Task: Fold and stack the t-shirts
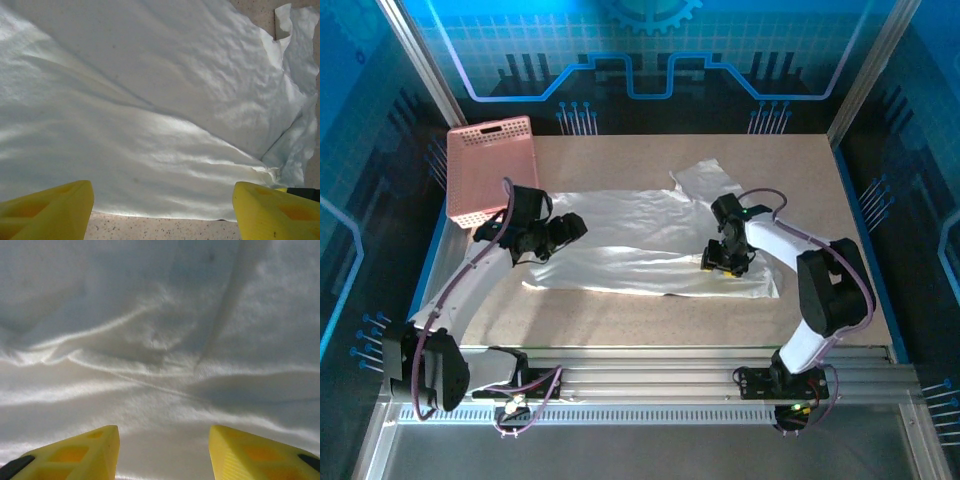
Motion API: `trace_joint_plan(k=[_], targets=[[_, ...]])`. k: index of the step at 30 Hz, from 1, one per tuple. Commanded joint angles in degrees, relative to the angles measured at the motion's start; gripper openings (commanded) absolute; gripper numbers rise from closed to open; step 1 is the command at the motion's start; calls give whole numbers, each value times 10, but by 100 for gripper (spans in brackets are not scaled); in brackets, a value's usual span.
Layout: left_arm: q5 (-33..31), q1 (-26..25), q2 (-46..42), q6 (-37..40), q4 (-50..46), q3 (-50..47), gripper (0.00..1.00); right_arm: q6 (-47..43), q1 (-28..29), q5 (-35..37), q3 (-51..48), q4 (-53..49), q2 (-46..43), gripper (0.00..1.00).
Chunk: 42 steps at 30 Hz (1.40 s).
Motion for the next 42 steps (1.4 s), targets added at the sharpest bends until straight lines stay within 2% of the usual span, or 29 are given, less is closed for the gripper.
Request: trace_joint_plan(k=[1, 8, 13, 19, 21, 24, 28, 33, 36, 39, 42], targets=[[-2, -2, -18, -2, 4, -21, 74, 12, -5, -10, 20, 24, 25, 49], [-19, -2, -38, 9, -19, -31, 74, 12, -22, 3, 60, 29, 59, 38], [-21, -2, -47, 13, -22, -38, 74, -6, -25, -3, 135, 14, 103, 29], [-21, -2, -50, 10, -14, -58, 74, -11, -24, -38, 258, 31, 182, 28], [-21, -2, -51, 9, -14, -65, 74, -15, -22, -72, 295, 48, 195, 33], [-28, -2, -59, 6, -15, -79, 74, -19, -20, -131, 303, 100, 167, 44], [-49, -1, -76, -13, -14, -105, 75, -47, -25, -142, 299, 68, 101, 55], [-54, 0, -72, -29, -11, -113, 76, -52, -75, -123, 184, 37, -21, 70], [-59, 1, -61, -33, -6, -104, 77, -54, -118, -88, 104, 17, -85, 78], [-55, 3, -37, -40, -3, -87, 78, -40, -167, -104, 11, 30, -132, 80], [-48, 4, 9, -48, 3, -70, 78, -43, -179, -107, -48, 50, -146, 78]])
